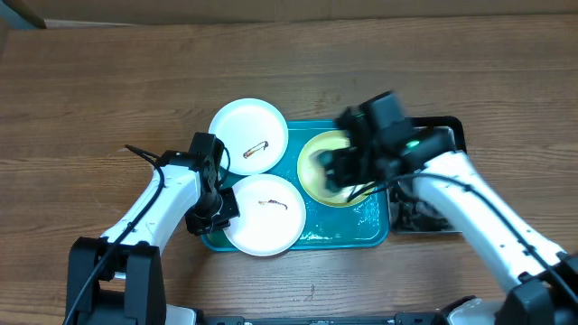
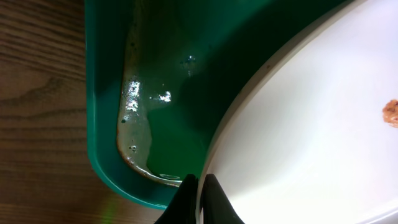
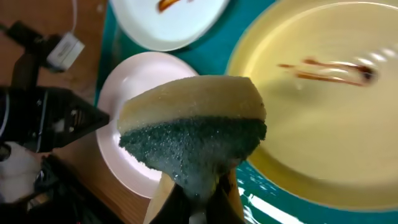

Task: Clean dirty plates on tray and stack at the side
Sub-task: 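Scrub the pink plate with the sponge in the right gripper, then lift the pink plate with left gripper, return sponge over basin, then place the pink plate on the table left of the tray, then move left gripper to the white plate's rim and grip it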

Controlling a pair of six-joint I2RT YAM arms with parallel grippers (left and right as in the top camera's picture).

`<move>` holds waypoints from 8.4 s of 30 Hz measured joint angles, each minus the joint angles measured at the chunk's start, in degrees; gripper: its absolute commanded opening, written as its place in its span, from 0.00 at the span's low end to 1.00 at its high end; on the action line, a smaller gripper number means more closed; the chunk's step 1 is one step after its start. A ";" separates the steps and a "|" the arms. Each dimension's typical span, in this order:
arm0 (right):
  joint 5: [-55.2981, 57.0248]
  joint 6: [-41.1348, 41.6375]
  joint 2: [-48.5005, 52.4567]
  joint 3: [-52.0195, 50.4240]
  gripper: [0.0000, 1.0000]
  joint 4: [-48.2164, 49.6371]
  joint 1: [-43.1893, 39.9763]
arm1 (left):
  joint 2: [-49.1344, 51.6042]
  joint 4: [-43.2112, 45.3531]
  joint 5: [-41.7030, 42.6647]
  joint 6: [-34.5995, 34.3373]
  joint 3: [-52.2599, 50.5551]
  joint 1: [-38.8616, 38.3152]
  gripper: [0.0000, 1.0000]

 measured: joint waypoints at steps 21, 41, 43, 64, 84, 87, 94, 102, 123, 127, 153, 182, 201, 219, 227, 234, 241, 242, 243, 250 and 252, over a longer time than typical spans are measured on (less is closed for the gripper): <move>1.77 11.50 18.18 -0.02 0.04 26.58 21.51 | 0.02 -0.02 -0.17 0.00 0.02 0.00 0.04; 10.38 21.20 23.63 2.01 0.04 20.76 20.59 | 0.37 -0.44 0.02 0.00 0.02 0.00 0.04; 11.67 21.86 23.56 2.40 0.04 18.51 19.63 | 0.37 -0.57 0.11 0.00 0.02 -0.04 0.04; 16.55 19.10 19.50 3.39 0.04 2.08 14.21 | 0.37 -1.40 1.97 0.02 0.79 -0.37 0.04; 26.80 16.15 -0.31 3.52 0.04 -12.72 -4.98 | -6.49 -8.70 -7.96 0.02 8.92 -0.35 0.04; 26.73 14.23 -0.31 3.52 0.04 -13.44 -12.33 | -10.58 -8.46 -11.15 0.28 10.56 -0.37 0.04; 24.81 8.04 -0.07 3.43 0.04 -15.91 -24.74 | -16.65 -5.79 -19.78 0.52 11.04 -4.15 0.04; 23.93 6.51 -0.02 -0.37 0.04 -12.28 -30.38 | -17.05 -2.34 -35.93 2.19 11.06 -16.96 0.04; 23.76 5.90 0.02 -3.72 0.04 -10.64 -30.40 | -12.24 3.21 -63.87 7.85 11.08 -35.63 0.04; 23.74 5.88 0.02 -3.72 0.04 -10.64 -30.42 | -12.13 3.21 -65.11 7.98 11.08 -35.63 0.04; 23.74 5.88 0.02 -3.72 0.04 -10.75 -30.42 | -12.13 0.52 -60.46 7.39 11.10 -34.99 0.04; 23.74 5.53 0.02 -3.74 0.04 -11.54 -30.40 | -5.05 6.56 -14.10 4.28 17.25 38.97 0.04; 23.76 5.51 0.02 -3.74 0.04 -12.87 -30.42 | 6.38 9.29 -6.82 4.63 18.73 42.69 0.71; 23.74 5.53 0.02 -3.74 0.04 -13.05 -30.40 | 4.96 16.13 9.49 24.50 27.93 17.33 0.82; 23.74 5.51 0.02 -3.74 0.04 -13.51 -30.42 | 13.49 21.92 1.49 27.98 27.91 8.02 0.82; 22.69 5.51 0.02 -3.74 0.04 -13.88 -30.42 | 19.56 25.92 -0.72 32.44 27.93 5.40 0.82; 22.25 5.53 0.02 -3.74 0.04 -13.86 -30.42 | 24.44 26.69 -2.10 33.79 27.91 5.31 0.61; 22.25 5.53 0.02 -3.74 0.04 -13.84 -30.42 | 24.85 26.38 -2.62 33.99 27.91 5.31 0.55; 22.27 5.55 0.02 -3.74 0.04 -13.86 -30.42 | 25.11 26.10 -2.78 33.90 27.93 5.31 0.49; 22.25 5.51 0.02 -3.74 0.04 -13.77 -30.42 | 24.98 24.70 -9.40 34.88 28.68 5.31 0.04; 22.23 5.55 0.02 -3.74 0.04 -13.79 -30.42 | 24.81 24.00 -10.03 34.75 29.00 5.31 0.04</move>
